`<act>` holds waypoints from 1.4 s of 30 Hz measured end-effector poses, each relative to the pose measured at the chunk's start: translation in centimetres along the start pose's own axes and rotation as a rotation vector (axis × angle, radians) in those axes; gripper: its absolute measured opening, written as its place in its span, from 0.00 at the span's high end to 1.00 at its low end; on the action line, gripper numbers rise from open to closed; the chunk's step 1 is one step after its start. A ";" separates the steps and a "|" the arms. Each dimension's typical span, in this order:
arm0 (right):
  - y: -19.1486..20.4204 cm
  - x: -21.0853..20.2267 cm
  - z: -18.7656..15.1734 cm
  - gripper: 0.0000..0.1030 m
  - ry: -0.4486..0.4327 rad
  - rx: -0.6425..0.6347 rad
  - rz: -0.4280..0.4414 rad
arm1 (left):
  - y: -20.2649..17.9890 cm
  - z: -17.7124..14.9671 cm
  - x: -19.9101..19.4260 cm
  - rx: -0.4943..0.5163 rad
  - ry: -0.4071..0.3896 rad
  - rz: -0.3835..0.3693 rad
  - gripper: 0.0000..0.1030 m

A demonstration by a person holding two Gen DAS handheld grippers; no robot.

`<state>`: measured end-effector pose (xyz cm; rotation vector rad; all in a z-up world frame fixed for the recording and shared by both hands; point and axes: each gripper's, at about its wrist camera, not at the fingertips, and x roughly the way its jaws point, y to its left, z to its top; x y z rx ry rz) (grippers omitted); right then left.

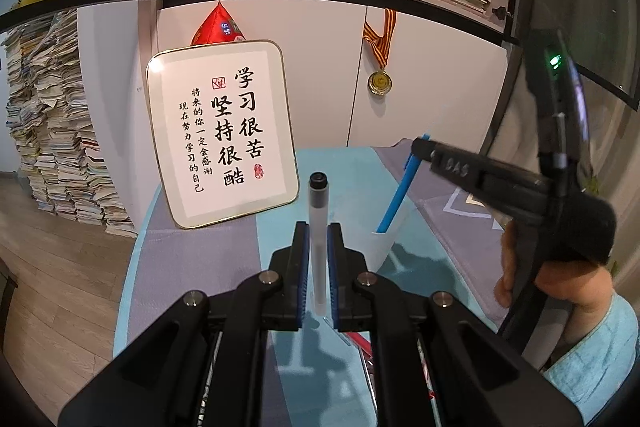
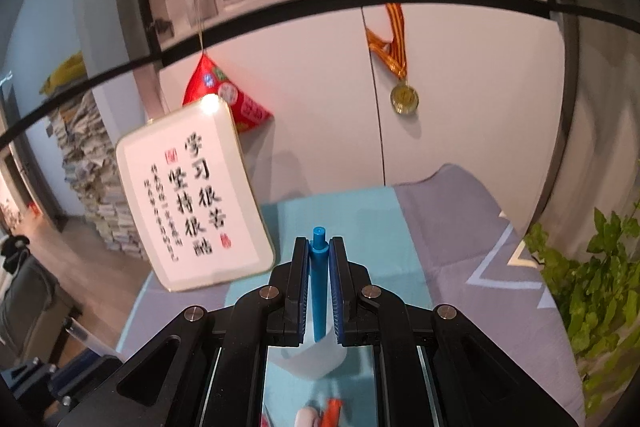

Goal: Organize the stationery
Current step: 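Lift the blue pen with the right tool and drop it into the frosted cup, then carry the clear pen with the left tool and insert it into the cup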

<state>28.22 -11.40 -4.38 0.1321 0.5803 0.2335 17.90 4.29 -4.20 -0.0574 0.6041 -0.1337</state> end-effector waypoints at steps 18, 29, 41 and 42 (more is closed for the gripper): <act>-1.6 0.1 -2.4 0.89 0.152 0.088 0.061 | -0.3 -0.5 -1.3 -0.002 -0.002 0.005 0.94; -4.2 -7.3 -5.3 0.35 0.016 0.136 0.077 | -2.1 0.0 -2.7 0.017 -0.034 -0.013 0.94; -3.8 -10.8 -7.1 0.34 -0.045 -0.011 -0.020 | -4.3 2.5 -4.2 0.050 -0.122 -0.015 0.94; -4.0 -10.8 -7.3 0.32 -0.036 -0.008 -0.012 | -4.3 2.7 -4.2 0.050 -0.125 -0.015 0.94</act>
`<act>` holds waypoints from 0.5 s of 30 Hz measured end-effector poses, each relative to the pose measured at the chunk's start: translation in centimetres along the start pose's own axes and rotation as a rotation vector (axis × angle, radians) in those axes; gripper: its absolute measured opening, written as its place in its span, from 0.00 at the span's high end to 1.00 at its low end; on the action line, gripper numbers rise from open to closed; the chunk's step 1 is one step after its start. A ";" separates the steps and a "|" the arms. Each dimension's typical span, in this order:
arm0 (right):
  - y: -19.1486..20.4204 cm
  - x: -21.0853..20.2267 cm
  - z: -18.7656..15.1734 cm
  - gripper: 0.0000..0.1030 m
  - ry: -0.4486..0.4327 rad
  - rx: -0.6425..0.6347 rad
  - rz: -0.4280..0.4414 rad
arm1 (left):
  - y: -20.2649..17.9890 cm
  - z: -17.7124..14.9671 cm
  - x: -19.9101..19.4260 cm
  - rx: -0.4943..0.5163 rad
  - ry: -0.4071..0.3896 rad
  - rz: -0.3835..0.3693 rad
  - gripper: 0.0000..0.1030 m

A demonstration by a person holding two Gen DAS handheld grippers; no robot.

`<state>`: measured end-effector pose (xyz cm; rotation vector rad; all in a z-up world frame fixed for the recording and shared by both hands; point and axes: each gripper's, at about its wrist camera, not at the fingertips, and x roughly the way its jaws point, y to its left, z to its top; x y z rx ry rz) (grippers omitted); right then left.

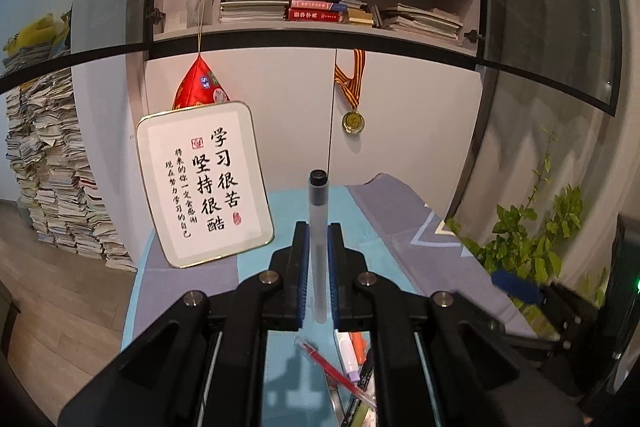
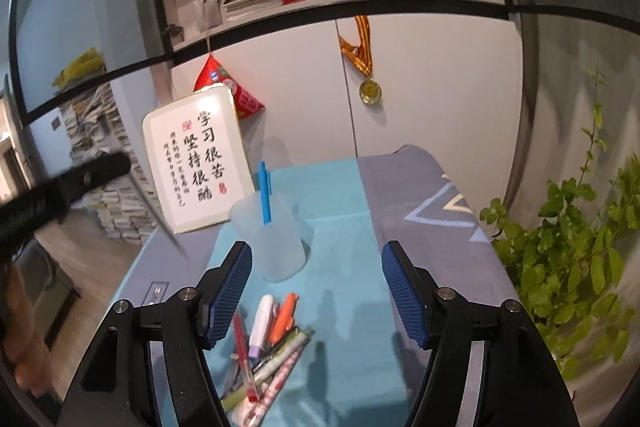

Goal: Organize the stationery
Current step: 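Carry the clear pen with the left tool and insert it into the cup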

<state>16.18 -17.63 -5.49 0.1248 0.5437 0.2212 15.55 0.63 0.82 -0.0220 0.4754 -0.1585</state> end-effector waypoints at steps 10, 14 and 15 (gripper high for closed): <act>-1.8 0.9 -1.3 0.31 0.053 0.035 -0.009 | -0.3 1.5 1.9 -0.030 0.007 -0.009 0.94; -1.4 1.5 -1.6 0.31 0.069 0.009 -0.014 | 0.2 1.7 2.2 -0.081 -0.048 -0.003 0.94; -1.3 1.7 -1.7 0.31 0.073 0.002 -0.015 | 0.2 1.8 2.3 -0.092 -0.073 -0.003 0.94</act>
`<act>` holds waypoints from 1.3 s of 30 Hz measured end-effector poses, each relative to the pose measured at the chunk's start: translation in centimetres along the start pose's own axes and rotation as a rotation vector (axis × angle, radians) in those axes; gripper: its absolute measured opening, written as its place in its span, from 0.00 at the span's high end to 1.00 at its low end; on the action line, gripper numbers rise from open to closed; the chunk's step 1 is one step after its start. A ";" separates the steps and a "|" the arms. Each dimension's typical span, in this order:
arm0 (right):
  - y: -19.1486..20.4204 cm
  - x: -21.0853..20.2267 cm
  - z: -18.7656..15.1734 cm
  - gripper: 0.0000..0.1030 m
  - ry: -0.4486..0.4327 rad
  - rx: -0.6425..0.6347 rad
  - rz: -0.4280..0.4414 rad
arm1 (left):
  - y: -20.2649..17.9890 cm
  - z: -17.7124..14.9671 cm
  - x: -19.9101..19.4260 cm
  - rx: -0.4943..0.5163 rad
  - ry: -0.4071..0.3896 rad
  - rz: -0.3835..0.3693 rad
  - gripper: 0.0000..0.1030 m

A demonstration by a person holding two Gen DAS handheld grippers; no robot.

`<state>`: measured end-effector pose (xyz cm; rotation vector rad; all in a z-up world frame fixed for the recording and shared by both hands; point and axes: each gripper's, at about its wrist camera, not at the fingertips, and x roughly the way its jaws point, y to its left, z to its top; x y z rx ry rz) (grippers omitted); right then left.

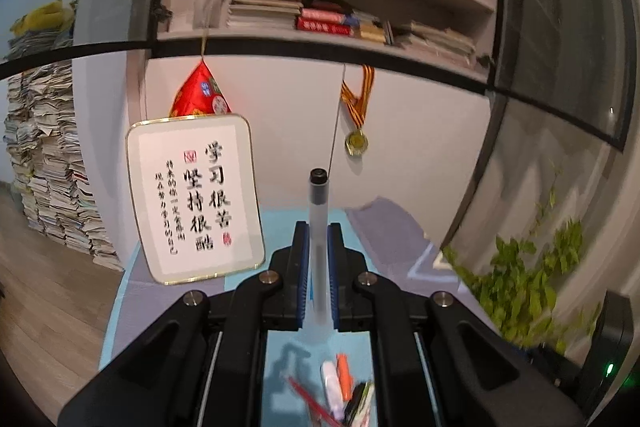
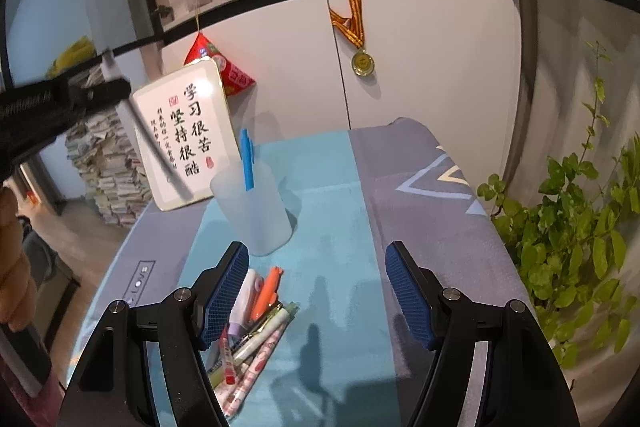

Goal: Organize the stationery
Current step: 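Carry the clear pen with the left tool and insert it into the cup, then open the left tool and grasp the red pen on the cloth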

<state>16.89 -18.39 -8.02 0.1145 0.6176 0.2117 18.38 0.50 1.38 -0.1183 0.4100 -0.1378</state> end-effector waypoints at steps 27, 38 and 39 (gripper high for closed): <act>0.3 1.9 -0.7 0.31 0.062 -0.031 -0.017 | 0.3 -4.5 9.7 0.039 0.129 0.061 0.93; 0.5 1.7 -0.8 0.31 0.071 -0.030 -0.020 | 0.4 -5.6 9.9 0.051 0.189 0.066 0.89; 0.6 1.6 -0.8 0.31 0.073 -0.030 -0.021 | 0.4 -5.5 9.6 0.051 0.186 0.065 0.87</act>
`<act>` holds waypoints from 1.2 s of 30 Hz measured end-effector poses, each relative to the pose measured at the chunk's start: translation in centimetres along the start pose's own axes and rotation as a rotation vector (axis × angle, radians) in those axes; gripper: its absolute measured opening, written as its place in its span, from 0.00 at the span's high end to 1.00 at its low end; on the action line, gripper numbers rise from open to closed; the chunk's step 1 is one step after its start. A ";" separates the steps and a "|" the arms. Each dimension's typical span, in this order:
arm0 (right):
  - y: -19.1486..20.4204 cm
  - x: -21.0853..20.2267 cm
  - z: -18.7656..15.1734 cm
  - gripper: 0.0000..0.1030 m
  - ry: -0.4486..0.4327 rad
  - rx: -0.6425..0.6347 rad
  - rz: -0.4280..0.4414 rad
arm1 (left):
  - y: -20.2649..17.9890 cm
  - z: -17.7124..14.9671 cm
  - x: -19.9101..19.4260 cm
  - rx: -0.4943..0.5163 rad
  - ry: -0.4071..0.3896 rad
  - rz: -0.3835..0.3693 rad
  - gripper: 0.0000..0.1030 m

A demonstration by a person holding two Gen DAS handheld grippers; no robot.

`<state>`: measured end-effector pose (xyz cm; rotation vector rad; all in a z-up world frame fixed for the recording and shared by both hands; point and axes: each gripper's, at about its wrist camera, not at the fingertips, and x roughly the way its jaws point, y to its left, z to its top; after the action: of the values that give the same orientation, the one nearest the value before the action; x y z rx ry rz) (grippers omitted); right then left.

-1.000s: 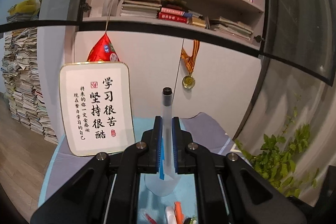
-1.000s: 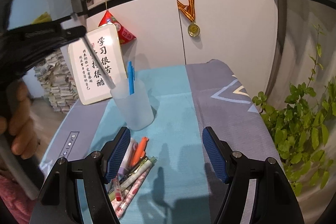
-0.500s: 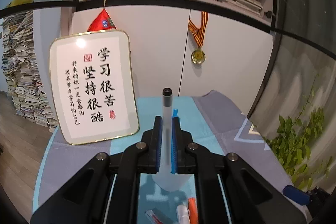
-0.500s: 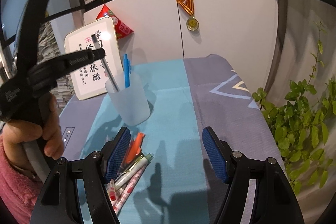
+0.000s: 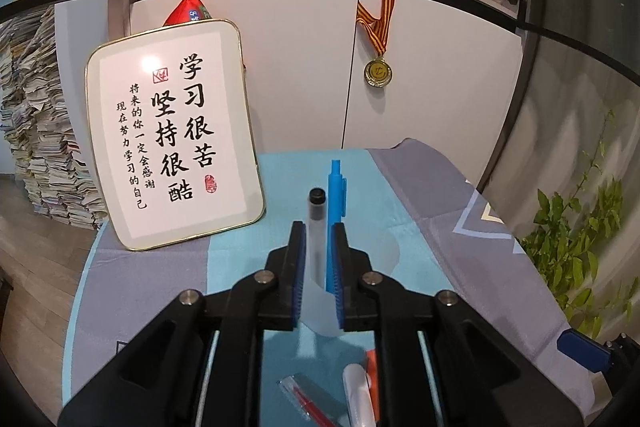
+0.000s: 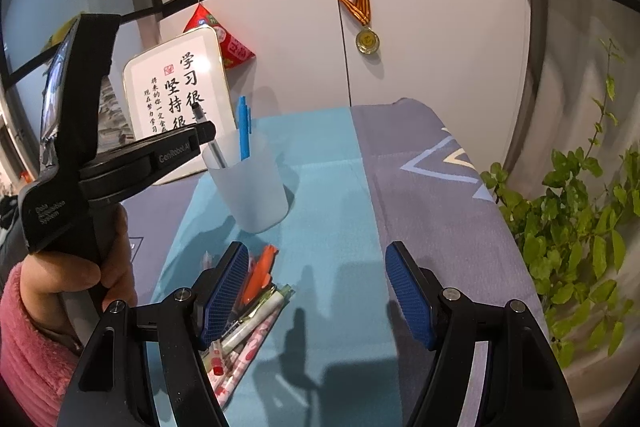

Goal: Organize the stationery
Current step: 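Open the left tool and grasp the red pen on the cloth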

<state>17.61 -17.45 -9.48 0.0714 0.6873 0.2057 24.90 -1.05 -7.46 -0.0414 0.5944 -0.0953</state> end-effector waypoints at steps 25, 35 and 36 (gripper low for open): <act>1.9 0.8 -1.8 0.30 0.113 0.011 -0.016 | 0.6 -8.7 -2.8 0.123 0.192 -0.116 0.69; 1.3 1.3 -2.4 0.30 0.152 0.037 -0.027 | -0.1 -10.9 -1.6 0.174 0.274 -0.111 0.69; 1.3 1.5 -2.4 0.30 0.160 0.038 -0.023 | 0.3 -11.1 -1.7 0.176 0.277 -0.104 0.68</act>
<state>16.95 -15.84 -12.08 0.0842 0.8509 0.1772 17.29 -0.76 -15.67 0.1138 0.8585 -0.2574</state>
